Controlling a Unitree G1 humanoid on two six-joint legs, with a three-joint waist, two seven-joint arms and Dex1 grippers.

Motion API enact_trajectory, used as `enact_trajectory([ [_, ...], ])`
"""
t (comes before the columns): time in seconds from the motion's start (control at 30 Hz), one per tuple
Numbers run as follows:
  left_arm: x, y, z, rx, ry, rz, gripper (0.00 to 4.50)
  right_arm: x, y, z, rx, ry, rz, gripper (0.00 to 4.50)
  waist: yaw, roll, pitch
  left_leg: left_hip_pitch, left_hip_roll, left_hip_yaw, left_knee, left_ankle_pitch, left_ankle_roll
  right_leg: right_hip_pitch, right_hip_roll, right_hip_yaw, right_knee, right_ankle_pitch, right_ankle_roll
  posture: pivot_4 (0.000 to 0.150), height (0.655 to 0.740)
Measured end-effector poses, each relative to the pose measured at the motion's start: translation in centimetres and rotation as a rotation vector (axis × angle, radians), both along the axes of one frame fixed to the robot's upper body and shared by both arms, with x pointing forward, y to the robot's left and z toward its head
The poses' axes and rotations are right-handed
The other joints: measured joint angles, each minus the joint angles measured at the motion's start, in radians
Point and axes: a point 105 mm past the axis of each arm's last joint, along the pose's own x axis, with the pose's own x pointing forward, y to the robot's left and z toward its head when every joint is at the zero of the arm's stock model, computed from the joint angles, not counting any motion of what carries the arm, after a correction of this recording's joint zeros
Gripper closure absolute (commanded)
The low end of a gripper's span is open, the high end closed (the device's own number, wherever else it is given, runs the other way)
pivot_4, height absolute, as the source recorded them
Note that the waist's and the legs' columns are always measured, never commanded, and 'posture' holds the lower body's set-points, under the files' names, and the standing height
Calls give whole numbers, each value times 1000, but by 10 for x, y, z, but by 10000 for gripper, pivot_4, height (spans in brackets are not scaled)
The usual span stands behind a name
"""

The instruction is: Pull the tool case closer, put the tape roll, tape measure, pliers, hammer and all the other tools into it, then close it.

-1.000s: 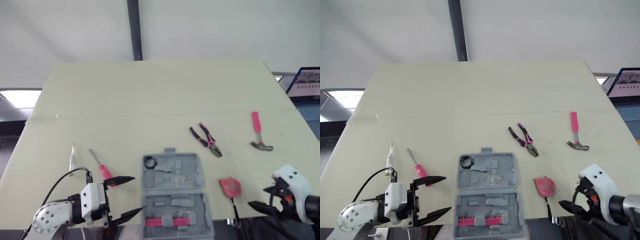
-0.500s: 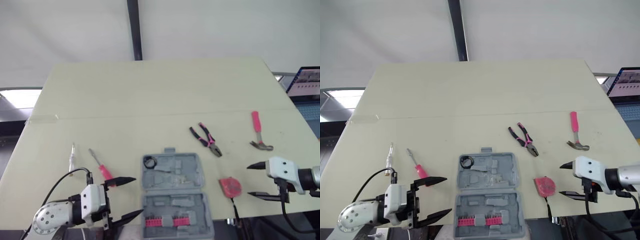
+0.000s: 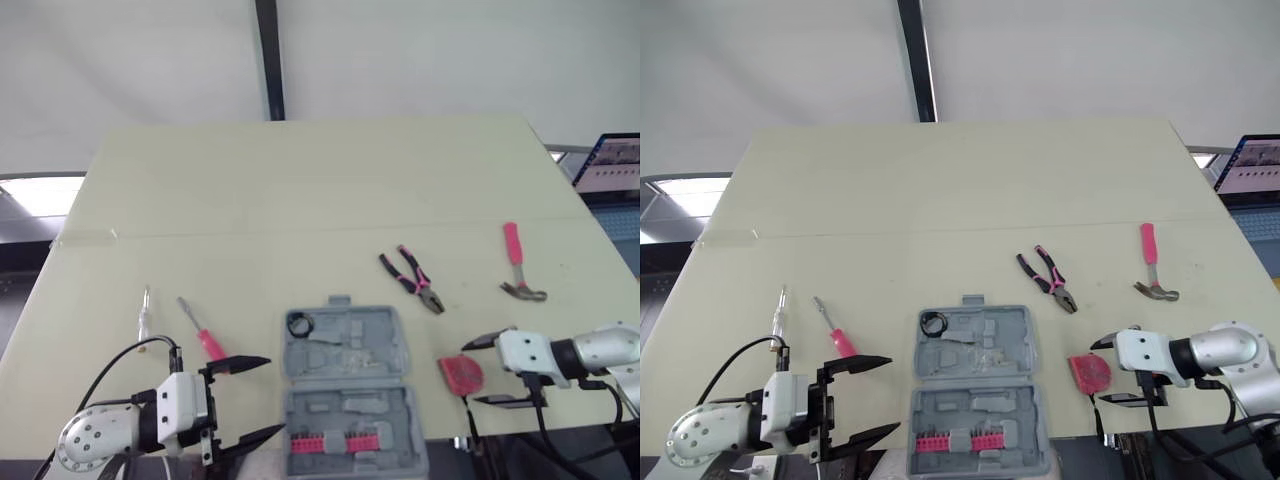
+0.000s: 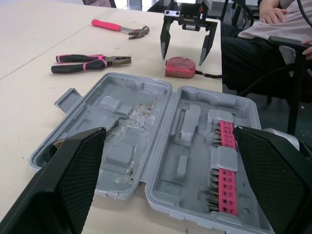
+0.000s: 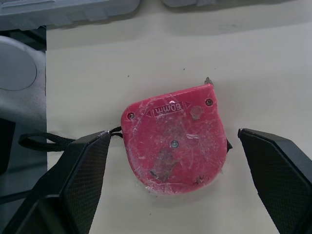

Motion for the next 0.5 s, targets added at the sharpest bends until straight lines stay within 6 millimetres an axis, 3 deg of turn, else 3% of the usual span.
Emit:
enact_trajectory([
  [0.27, -4, -2, 2, 1, -6, 12, 0, 6, -6, -14, -42, -6, 18, 774, 0, 0, 0, 0, 0, 0, 0, 0, 0, 0, 0, 0, 0, 0, 0, 1500, 7400],
  [0.5, -3, -1, 2, 1, -7, 24, 0, 10, -4, -15, -32, -26, 28, 774, -1, 0, 0, 0, 0, 0, 0, 0, 0, 0, 0, 0, 0, 0, 0, 1500, 7400],
])
